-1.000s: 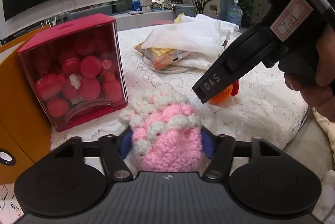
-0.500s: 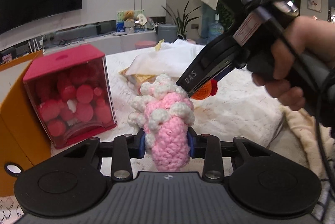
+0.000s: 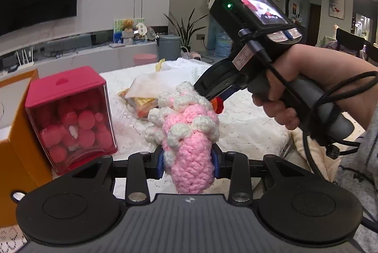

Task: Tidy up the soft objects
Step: 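Carry the pink pad and orange fruit toward the orange-rimmed box with both grippers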

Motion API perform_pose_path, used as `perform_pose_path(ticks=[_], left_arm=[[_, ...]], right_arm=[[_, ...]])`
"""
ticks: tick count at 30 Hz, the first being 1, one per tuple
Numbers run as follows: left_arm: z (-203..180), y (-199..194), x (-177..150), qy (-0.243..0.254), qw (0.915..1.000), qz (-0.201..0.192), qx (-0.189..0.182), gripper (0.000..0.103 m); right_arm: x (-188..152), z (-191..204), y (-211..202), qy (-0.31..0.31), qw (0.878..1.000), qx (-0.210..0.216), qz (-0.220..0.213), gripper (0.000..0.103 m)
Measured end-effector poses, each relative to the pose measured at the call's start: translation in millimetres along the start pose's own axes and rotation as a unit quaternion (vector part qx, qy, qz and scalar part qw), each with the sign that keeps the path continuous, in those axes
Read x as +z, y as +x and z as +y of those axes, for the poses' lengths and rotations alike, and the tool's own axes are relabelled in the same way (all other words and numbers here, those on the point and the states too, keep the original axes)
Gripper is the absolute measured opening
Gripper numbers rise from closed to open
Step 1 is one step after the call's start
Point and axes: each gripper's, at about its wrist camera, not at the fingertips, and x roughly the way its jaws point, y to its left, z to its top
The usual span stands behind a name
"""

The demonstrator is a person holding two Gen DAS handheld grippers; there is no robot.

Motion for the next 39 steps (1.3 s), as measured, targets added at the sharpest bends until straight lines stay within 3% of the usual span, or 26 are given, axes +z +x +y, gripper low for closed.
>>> perform_pose_path(ticks=[7, 18, 25, 31, 33, 37, 39], left_arm=[[19, -2, 18, -0.060, 0.9976, 0.007, -0.035, 0.041], [58, -9, 89, -0.014, 0.9987, -0.040, 0.027, 0.041], [110, -8, 117, -0.028, 0.9965, -0.054, 0.057, 0.042], [173, -26, 125, -0.067, 0.9869, -0.064, 0.132, 0.042], [193, -35, 119, -0.090, 0.9813, -0.074, 0.153, 0.042], [212, -39, 110, -0.081, 0.9682, -0.074, 0.225, 0.042], [226, -40, 106, -0.106, 0.9668, -0.071, 0.221, 0.042]], right_arm=[[5, -13, -12, 0.038, 0.999, 0.009, -0.021, 0.053], [14, -21, -26, 0.062, 0.996, -0.002, -0.061, 0.053], [30, -21, -24, 0.094, 0.993, -0.015, -0.064, 0.053], [65, -19, -24, 0.167, 0.984, 0.029, -0.061, 0.053], [83, -5, -26, 0.160, 0.984, 0.022, -0.075, 0.053], [122, 31, -30, 0.137, 0.984, 0.027, -0.110, 0.053], [139, 52, -33, 0.134, 0.982, 0.049, -0.124, 0.053]])
